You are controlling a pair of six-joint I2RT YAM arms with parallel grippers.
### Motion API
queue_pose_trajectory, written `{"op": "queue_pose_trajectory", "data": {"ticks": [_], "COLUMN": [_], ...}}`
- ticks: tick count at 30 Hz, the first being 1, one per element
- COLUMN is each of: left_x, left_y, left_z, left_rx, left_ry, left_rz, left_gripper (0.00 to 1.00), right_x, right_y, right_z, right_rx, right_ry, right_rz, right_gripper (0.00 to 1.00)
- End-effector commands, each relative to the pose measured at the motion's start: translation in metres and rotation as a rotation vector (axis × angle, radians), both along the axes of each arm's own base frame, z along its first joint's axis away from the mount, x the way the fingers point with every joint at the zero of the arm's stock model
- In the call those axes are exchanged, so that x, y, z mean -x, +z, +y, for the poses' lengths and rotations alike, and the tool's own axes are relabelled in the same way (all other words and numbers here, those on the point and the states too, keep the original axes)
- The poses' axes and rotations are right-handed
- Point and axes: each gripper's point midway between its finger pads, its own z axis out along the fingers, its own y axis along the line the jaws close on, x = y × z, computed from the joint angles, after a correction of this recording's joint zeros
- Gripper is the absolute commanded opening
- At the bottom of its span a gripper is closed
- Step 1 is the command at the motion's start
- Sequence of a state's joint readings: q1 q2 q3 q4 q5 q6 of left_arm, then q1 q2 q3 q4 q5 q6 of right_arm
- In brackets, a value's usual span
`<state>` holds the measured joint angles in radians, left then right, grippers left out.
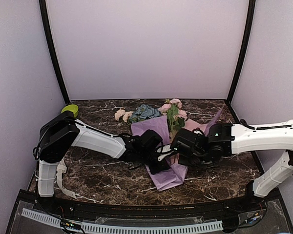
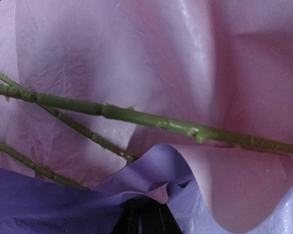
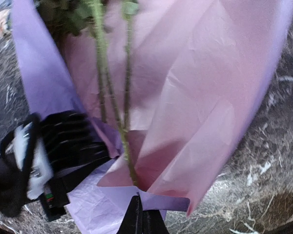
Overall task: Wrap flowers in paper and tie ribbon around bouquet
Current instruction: Fold the right corner of the flattened wrapping paper into a 2/3-folded wrapping paper.
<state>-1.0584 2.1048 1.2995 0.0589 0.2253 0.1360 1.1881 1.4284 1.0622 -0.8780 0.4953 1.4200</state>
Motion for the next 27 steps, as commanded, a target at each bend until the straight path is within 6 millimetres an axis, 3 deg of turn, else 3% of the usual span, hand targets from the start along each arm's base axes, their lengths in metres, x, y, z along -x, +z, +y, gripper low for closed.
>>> {"op": "queue_pose_trajectory", "data": {"ticks": [1,10,16,27], "left_x": [0.021,0.028,0.023,0.009], "left_y": [-0.044,-0.03,-0.015,0.037], "left_z": [0.022,0.012,0.01,0.015], "left_rx": [-0.115,-0.018,0.049,0.222], "left_ry": [0.001,-0.019,-0.005,0.035], "left_rz": [0.114,0.174,0.223,0.299], "left_gripper": [0.12,0.12,0.13,0.22], "right_x": [-0.001,0.036,0.046,0.07], "right_y": [0.022,-0.009,-0.021,-0.078], "right_z": [0.047,0.081,0.098,0.114], "right_rx": [0.109,0.301,0.383,0.472], "right_ry": [0.308,0.699,0.876,1.083], "right_rz": [-0.173,-0.263,-0.312,-0.229], "right_gripper": [0.0,0.0,0.0,0.0]}}
